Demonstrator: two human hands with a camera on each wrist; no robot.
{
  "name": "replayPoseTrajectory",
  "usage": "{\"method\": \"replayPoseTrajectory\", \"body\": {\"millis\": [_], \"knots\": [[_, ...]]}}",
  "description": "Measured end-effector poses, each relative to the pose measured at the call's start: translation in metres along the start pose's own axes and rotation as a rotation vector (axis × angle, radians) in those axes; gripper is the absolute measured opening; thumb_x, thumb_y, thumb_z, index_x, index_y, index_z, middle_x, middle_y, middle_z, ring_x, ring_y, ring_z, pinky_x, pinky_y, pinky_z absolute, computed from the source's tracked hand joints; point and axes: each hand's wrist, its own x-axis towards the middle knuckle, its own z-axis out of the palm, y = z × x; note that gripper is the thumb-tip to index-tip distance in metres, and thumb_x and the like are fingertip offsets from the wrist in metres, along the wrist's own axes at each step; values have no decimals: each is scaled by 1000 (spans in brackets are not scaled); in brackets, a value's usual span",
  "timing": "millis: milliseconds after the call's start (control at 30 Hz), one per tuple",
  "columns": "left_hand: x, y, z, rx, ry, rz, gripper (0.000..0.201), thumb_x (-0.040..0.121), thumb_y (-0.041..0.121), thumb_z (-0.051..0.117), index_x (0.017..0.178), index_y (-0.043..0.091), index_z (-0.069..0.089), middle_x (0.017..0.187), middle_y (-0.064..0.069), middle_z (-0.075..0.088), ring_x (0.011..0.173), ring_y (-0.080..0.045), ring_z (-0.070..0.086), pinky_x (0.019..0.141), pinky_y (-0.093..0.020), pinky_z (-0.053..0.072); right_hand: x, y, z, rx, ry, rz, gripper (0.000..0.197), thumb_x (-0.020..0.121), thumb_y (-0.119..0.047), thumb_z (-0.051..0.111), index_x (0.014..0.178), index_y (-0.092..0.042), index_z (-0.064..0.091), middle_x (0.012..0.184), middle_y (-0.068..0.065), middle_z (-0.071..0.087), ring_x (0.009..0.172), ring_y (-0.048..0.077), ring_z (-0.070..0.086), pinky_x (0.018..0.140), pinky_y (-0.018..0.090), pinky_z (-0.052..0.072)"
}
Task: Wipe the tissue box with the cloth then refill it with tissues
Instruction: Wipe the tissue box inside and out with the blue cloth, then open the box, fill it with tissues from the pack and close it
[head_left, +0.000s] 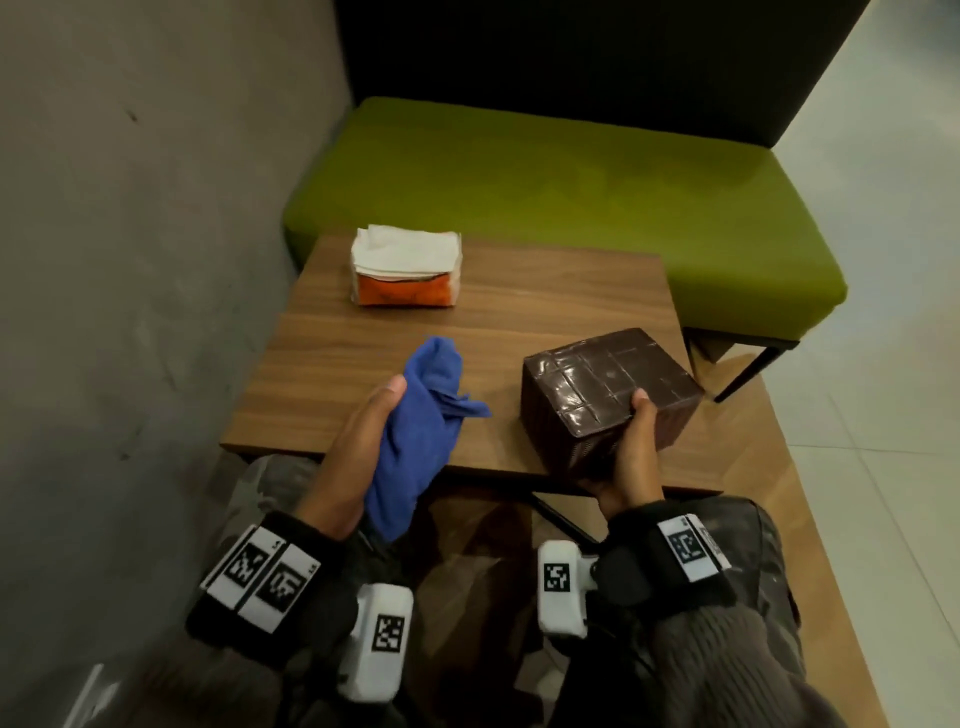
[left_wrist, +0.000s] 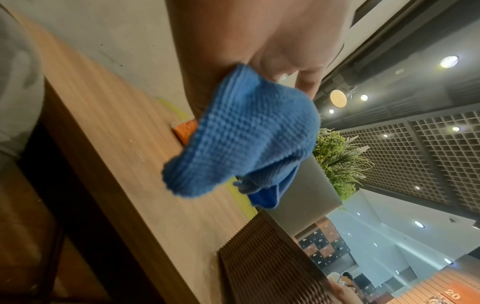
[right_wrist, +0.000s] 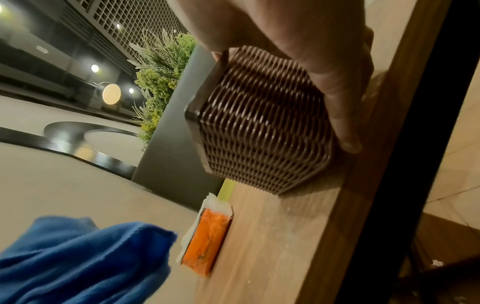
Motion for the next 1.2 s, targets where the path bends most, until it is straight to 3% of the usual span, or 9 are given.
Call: {"method": "replayPoseTrajectory", "body": {"millis": [133, 233, 333, 467, 600, 800, 967, 1100, 1200], "knots": [[6, -2, 6, 287, 2, 302, 28, 99, 8, 35, 117, 19, 53, 123, 3, 56, 101, 11, 56, 85, -2, 39, -3, -11, 16, -31, -5, 27, 106, 69, -79, 54, 153, -23, 22, 150, 9, 39, 132, 34, 44, 85, 53, 48], [9, -5, -3, 433, -128, 408, 40, 94, 11, 50, 133, 22, 44, 139, 9, 46, 123, 11, 42, 95, -3, 33, -22, -12, 21, -44, -90, 51, 70, 93, -60, 44, 151, -24, 26, 149, 16, 37, 134, 38, 38, 103, 54, 40], [10, -6, -8, 402, -178, 396, 65, 83, 27, 63, 140, 27, 32, 131, -4, 54, 118, -6, 53, 97, -18, 43, -46, -2, 22, -180, -162, 47, 60, 92, -61, 45, 140, -25, 37, 120, 12, 51, 105, 27, 53, 92, 50, 47], [11, -2, -13, 412, -281, 334, 93, 68, 42, 66, 145, 30, 16, 107, -18, 64, 100, -18, 63, 89, -23, 48, -80, 7, 32, -503, -346, -206, 38, 92, -49, 53, 101, -13, 60, 90, 3, 57, 82, 14, 54, 76, 33, 47], [11, 3, -15, 545, -322, 298, 103, 60, 48, 73, 143, 38, 13, 138, -4, 49, 125, -10, 48, 104, -29, 40, -95, 9, 41, -614, -360, -546, 41, 83, -44, 69, 86, -3, 64, 74, 2, 55, 69, 9, 51, 69, 23, 43], [3, 17, -3, 778, -244, 413, 67, 65, 40, 74, 124, 29, 45, 122, 7, 56, 112, -9, 54, 99, -35, 44, -101, 12, 46, -806, -244, -709, 44, 75, -53, 74, 81, -10, 64, 69, -5, 59, 62, 4, 54, 61, 16, 42], [0, 37, -4, 721, -360, 434, 47, 61, 54, 72, 98, 32, 52, 91, 16, 62, 83, -1, 58, 73, -19, 47, -94, -6, 48, -767, -401, -825, 45, 78, -32, 79, 117, -22, 59, 106, -1, 66, 96, 8, 63, 84, 25, 51], [5, 54, -10, 540, -413, 421, 22, 79, 27, 68, 95, 18, 55, 83, 8, 63, 77, 1, 60, 69, -14, 48, -92, -31, 51, -746, -606, -717, 11, 84, -6, 72, 83, -15, 66, 72, -5, 69, 69, 6, 62, 65, 26, 50], [10, 67, -20, 578, -390, 430, 16, 78, 19, 70, 83, 19, 55, 75, 10, 62, 71, 4, 59, 65, -12, 47, -93, -45, 57, -792, -614, -773, 7, 85, -8, 71, 85, -5, 65, 81, 25, 67, 75, 20, 59, 72, 41, 50]]}}
